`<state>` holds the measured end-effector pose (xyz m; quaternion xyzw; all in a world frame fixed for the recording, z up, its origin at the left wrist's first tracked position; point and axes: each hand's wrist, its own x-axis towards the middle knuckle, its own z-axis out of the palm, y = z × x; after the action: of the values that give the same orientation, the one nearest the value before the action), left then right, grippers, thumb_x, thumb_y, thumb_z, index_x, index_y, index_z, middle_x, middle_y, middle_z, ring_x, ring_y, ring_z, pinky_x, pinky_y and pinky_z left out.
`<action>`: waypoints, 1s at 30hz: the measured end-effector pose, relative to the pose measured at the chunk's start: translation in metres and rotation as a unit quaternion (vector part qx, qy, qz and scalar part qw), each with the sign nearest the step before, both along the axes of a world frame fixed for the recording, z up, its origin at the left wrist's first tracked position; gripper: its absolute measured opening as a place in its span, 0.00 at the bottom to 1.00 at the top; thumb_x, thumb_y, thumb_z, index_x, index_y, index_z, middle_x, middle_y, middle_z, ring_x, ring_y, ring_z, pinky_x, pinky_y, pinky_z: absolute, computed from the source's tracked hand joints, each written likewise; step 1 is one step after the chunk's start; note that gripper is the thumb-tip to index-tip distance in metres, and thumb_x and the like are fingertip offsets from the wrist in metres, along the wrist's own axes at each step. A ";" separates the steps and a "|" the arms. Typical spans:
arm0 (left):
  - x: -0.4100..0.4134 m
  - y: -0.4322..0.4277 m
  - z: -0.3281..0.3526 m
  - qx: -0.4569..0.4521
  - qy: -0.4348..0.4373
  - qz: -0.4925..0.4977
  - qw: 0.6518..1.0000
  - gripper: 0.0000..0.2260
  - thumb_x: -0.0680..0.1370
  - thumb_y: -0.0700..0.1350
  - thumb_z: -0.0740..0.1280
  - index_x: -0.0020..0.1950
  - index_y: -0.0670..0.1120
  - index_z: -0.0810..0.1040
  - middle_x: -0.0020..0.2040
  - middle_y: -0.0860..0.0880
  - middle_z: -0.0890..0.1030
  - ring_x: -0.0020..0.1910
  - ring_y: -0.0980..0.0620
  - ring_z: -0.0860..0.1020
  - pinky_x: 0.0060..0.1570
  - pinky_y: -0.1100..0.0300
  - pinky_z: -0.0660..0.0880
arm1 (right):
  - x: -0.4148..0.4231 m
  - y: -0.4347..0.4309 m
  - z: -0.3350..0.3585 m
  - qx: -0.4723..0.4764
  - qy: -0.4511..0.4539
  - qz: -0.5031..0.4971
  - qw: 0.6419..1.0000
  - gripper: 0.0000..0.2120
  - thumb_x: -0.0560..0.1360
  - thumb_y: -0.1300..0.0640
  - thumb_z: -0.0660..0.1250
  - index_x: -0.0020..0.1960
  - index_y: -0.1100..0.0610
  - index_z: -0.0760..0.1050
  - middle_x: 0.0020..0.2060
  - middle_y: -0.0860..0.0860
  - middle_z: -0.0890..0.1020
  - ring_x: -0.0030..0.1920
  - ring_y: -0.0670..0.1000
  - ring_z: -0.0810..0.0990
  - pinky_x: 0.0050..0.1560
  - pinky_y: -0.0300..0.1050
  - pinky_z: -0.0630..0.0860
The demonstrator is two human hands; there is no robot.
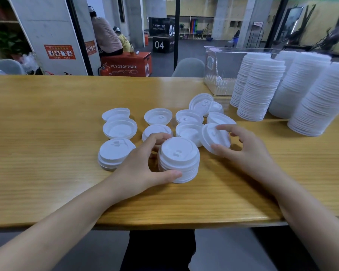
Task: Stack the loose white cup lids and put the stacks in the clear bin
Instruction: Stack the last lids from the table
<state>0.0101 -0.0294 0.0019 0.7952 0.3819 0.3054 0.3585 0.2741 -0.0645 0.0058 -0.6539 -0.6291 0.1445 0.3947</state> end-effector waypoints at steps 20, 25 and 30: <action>0.001 -0.004 0.003 -0.010 -0.009 -0.005 1.000 0.31 0.63 0.59 0.75 0.64 0.60 0.69 0.59 0.66 0.76 0.62 0.68 0.72 0.58 0.75 0.67 | -0.006 -0.007 0.010 0.028 0.118 0.078 0.990 0.16 0.70 0.55 0.77 0.56 0.46 0.83 0.60 0.39 0.80 0.62 0.31 0.73 0.52 0.19 0.64; 0.000 -0.003 0.003 -0.009 -0.007 -0.005 1.000 0.31 0.65 0.57 0.77 0.65 0.60 0.69 0.58 0.67 0.77 0.62 0.67 0.72 0.58 0.75 0.67 | -0.009 -0.009 0.008 0.058 0.044 0.048 0.996 0.19 0.67 0.55 0.79 0.56 0.44 0.82 0.63 0.38 0.77 0.64 0.41 0.71 0.57 0.20 0.59; 0.000 -0.002 0.002 -0.007 -0.007 -0.006 1.000 0.31 0.65 0.57 0.76 0.65 0.59 0.70 0.59 0.65 0.77 0.63 0.66 0.73 0.59 0.74 0.68 | -0.011 -0.009 0.012 0.047 0.106 0.063 0.991 0.16 0.68 0.56 0.78 0.55 0.47 0.83 0.61 0.39 0.80 0.62 0.34 0.73 0.56 0.21 0.63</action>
<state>0.0097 -0.0318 0.0041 0.7930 0.3765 0.3062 0.3682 0.2630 -0.0740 0.0180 -0.5744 -0.6297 0.2077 0.4800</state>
